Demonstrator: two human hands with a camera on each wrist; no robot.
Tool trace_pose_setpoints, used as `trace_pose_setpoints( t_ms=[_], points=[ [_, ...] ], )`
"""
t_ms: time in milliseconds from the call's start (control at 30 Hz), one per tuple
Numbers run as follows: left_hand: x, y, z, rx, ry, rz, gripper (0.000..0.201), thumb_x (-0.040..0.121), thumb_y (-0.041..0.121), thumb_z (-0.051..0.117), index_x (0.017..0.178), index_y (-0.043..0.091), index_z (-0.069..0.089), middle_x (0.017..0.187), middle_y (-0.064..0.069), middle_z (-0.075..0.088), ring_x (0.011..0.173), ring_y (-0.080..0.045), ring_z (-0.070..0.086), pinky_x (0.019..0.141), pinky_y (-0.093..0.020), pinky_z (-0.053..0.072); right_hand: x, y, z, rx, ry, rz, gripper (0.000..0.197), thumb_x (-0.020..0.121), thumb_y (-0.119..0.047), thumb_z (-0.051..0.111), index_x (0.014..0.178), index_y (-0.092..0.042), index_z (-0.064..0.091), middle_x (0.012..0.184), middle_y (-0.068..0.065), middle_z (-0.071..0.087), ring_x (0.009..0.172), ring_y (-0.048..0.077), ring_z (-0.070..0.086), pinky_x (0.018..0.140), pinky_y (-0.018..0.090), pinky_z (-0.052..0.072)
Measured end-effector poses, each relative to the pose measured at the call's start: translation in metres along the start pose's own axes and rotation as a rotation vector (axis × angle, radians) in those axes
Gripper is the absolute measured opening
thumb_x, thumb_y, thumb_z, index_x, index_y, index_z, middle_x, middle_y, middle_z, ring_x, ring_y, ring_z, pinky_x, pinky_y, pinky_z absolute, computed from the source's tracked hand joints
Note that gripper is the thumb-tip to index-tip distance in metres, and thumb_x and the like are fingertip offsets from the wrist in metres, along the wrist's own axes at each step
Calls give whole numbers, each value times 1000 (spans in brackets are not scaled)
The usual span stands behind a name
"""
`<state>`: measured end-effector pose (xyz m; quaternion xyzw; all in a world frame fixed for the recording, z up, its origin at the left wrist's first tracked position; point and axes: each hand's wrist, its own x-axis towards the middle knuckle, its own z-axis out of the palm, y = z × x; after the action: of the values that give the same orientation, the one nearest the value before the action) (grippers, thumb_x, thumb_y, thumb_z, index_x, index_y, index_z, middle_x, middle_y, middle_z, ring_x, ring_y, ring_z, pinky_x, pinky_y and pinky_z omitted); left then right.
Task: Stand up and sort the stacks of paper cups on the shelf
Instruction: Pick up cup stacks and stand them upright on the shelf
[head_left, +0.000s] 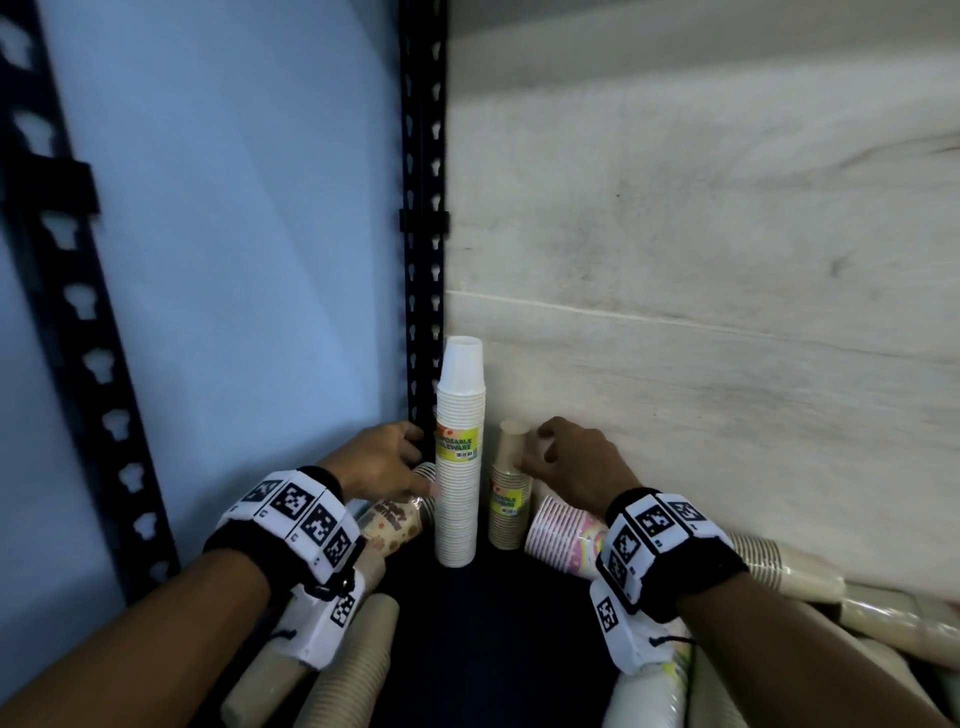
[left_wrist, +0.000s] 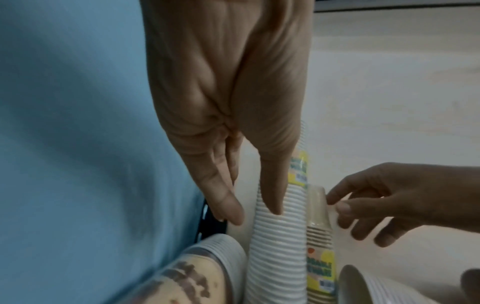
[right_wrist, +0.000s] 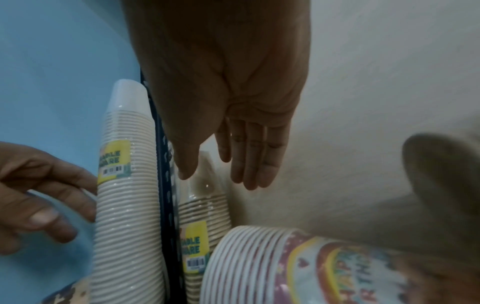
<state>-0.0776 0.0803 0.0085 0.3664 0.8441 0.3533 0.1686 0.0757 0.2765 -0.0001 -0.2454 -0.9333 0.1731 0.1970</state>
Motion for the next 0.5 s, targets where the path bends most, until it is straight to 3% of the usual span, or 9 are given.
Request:
trace_pose_setpoints(
  t_ms=[100,200,333,500],
  points=[
    [-15,-5,-15,85,48,-66,60,72,14,85,123,10,55,113,-6,62,89,-20,67,71,-31,60,-13,10,-11,-64,-79,-22,53,88,-52,62,129,-20,53,114,2,68,106,20,62,85,31,45],
    [-31,-15,-26,268,-13,-148,49,75,27,82,117,15,59,114,-4,63,93,-21,69,81,-34,59,-30,18,-22,-102,-208,-57,50,88,-52,63,127,-21,55,118,1,65,107,18,60,88,29,46],
    [-54,-26,-29,449,-3,-226,61,75,45,78,124,16,56,116,-5,63,84,-21,71,79,-35,60,-55,23,-30,-193,-356,-94,51,87,-54,63,127,-23,55,121,0,62,108,18,59,93,31,47],
    [-84,-33,-19,648,-49,-293,69,78,53,71,130,10,54,127,-7,58,97,-21,66,80,-32,58,-86,23,-35,-294,-468,-107,53,84,-54,65,128,-25,57,124,-3,60,111,16,57,96,29,44]
  ],
)
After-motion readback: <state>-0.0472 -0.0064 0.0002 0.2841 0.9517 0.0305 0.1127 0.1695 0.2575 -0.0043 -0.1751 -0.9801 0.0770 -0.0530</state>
